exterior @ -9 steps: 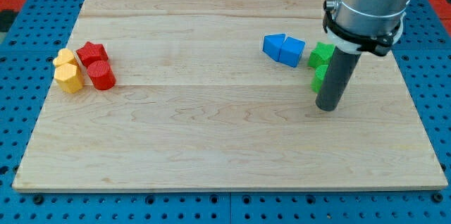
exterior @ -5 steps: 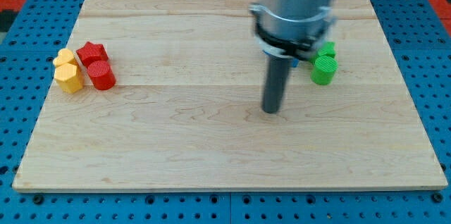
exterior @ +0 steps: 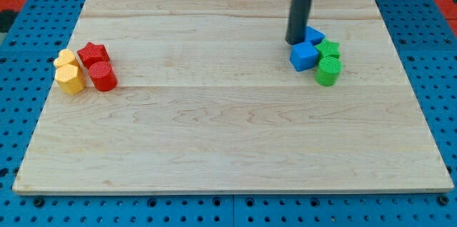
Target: Group up the blue blocks with the green blocks at the right side of the board
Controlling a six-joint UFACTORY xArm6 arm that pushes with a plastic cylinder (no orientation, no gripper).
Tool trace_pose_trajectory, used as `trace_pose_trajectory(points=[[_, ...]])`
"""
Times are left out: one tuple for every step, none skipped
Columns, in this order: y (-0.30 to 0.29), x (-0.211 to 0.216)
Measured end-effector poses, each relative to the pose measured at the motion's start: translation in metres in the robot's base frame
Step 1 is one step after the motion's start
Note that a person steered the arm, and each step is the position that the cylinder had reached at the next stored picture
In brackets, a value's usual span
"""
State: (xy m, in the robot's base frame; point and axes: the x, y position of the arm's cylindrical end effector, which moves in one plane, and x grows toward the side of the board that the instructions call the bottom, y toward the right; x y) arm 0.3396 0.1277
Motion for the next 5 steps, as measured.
trace_pose_trajectory(points=[[-0.003,0.034],[-0.022,0.036],[-0.021,-0.019],[0.038,-0.049],[0.053,-0.016]])
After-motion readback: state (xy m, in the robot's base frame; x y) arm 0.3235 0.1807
